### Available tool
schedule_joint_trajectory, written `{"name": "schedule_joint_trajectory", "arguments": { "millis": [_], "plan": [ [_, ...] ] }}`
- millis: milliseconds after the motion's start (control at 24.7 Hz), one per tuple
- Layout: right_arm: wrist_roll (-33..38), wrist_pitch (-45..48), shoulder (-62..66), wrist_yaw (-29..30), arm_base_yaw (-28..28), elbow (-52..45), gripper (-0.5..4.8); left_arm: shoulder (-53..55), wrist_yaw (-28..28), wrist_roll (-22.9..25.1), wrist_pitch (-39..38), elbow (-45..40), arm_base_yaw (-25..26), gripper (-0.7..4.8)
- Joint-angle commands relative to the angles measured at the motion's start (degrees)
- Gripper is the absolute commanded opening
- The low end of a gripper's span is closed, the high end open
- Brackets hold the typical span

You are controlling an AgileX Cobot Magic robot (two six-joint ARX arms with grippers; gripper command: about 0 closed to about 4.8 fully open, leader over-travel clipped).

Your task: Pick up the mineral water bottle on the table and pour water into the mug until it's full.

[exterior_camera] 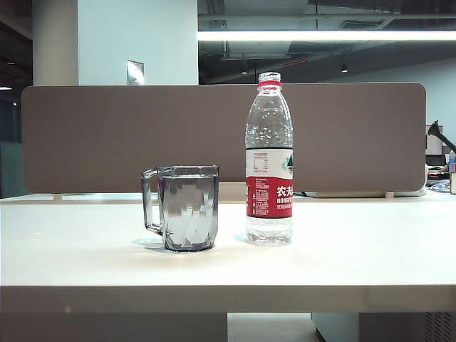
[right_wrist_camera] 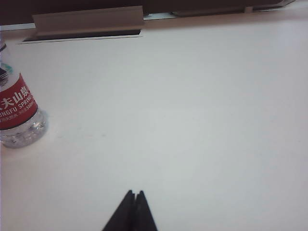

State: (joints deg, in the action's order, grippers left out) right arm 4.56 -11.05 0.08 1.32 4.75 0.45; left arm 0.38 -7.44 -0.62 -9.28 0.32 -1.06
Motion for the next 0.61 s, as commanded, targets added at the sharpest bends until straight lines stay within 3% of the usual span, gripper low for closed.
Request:
{"name": "schedule_joint_trajectory", "arguments": {
  "millis": [41, 608],
  "plan": [
    [-0.1, 0.7, -0.1, -0.1, 0.0, -0.4, -0.05, 0.0, 1.4, 2.3, -0.7, 0.2, 1.0, -0.05],
    [-0.1, 0.7, -0.1, -0.1, 0.0, -0.4, -0.05, 0.0, 1.2, 0.6, -0.7, 0.2, 2.4, -0.05]
  ]
}}
